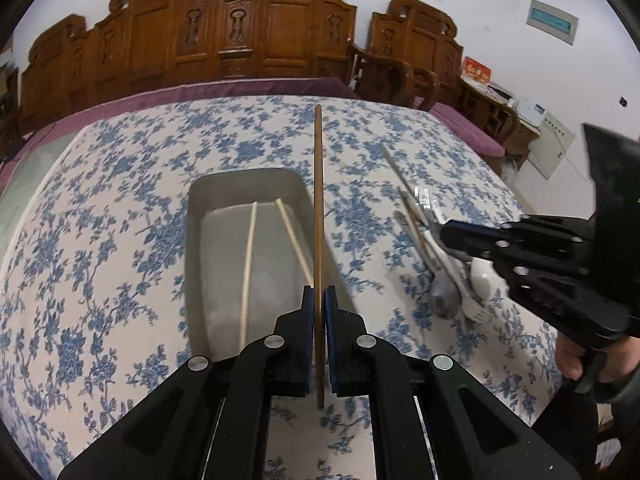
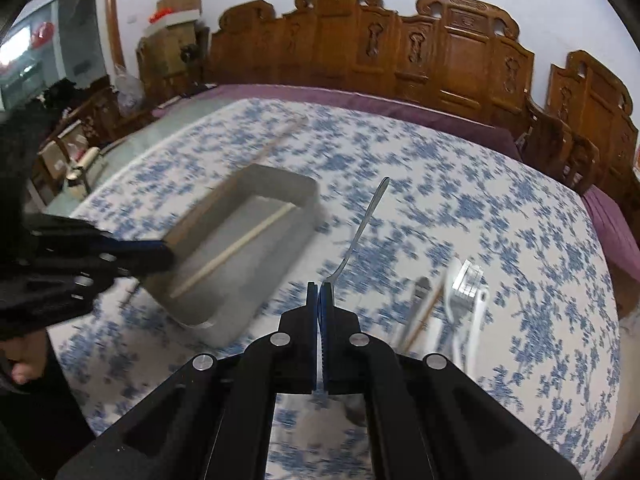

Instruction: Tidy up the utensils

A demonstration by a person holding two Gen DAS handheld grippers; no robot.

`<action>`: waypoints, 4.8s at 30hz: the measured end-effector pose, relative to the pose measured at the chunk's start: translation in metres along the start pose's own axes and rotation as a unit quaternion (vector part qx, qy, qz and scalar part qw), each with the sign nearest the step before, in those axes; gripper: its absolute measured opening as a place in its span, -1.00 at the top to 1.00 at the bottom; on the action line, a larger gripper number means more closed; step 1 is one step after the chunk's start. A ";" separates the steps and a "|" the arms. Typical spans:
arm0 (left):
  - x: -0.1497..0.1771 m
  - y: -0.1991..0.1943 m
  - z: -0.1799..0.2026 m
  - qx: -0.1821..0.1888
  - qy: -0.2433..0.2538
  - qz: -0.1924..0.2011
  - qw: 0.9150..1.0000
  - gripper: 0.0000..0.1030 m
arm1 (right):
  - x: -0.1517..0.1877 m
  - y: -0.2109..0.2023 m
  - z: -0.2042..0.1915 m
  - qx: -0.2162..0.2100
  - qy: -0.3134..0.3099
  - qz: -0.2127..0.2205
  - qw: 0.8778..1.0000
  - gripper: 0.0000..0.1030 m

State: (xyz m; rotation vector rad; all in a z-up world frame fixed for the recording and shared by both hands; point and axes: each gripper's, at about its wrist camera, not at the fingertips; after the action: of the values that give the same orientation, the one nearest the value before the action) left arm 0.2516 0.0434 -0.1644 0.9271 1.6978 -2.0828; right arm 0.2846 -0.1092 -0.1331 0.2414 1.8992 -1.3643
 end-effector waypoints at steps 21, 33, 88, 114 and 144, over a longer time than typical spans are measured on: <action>0.002 0.029 -0.041 -0.032 -0.044 -0.028 0.998 0.91 | -0.018 0.012 -0.046 -0.047 -0.004 -0.004 0.999 0.96; -0.012 0.010 -0.055 -0.041 -0.047 0.001 0.998 0.86 | -0.018 0.033 -0.054 -0.054 0.001 -0.021 0.998 0.96; -0.018 -0.007 -0.012 -0.032 0.004 0.028 0.999 0.10 | 0.023 -0.019 0.041 -0.001 0.070 -0.010 0.998 0.89; 0.000 0.028 0.085 0.031 0.062 0.014 0.998 0.10 | 0.057 0.024 0.123 0.039 0.149 -0.078 0.985 0.56; 0.009 0.052 0.103 0.033 0.088 -0.008 0.996 0.10 | 0.049 0.050 0.136 0.028 0.217 -0.093 0.971 0.93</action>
State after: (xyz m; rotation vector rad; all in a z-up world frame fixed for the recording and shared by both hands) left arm 0.2453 -0.0667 -0.2000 1.1519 1.7348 -2.1338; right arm 0.3431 -0.2206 -0.2206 0.4289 2.2907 -1.5900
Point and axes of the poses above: each gripper's, at about its wrist camera, not at the fingertips, and y roughly the way its jaws point, z to its right, x to its underside, and after that the axes turned 6 degrees about y, right-handed
